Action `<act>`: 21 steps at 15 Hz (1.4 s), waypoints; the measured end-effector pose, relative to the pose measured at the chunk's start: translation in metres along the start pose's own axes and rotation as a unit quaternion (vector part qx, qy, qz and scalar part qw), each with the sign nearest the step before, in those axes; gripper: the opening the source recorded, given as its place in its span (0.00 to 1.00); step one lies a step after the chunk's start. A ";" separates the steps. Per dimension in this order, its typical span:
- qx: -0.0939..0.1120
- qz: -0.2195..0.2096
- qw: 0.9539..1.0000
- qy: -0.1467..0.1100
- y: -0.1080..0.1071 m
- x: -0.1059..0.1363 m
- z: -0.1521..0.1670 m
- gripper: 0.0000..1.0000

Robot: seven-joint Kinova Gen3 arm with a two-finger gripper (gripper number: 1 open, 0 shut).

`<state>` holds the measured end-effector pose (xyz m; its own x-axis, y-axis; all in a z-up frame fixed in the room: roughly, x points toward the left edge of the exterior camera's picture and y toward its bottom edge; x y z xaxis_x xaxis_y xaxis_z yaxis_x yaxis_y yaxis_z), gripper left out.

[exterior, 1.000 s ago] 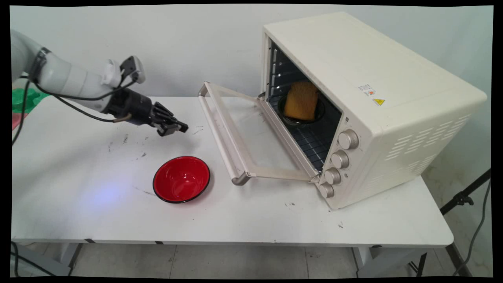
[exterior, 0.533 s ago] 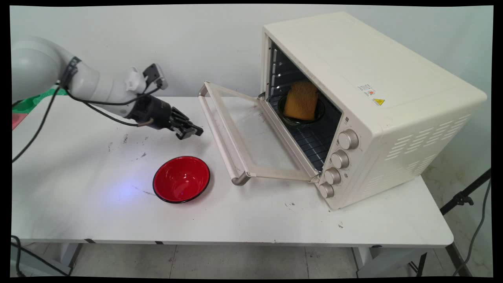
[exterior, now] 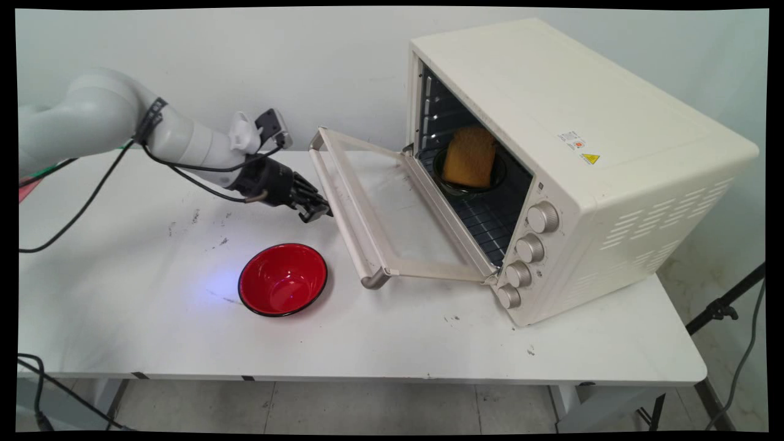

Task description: Close the oven

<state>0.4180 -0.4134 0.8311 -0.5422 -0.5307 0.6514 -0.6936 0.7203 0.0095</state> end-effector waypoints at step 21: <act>-0.028 0.055 0.997 0.045 0.000 0.078 -0.022 0.00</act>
<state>0.3864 -0.4448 0.8989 -0.5676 -0.4062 0.7161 -0.6027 0.7976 -0.0254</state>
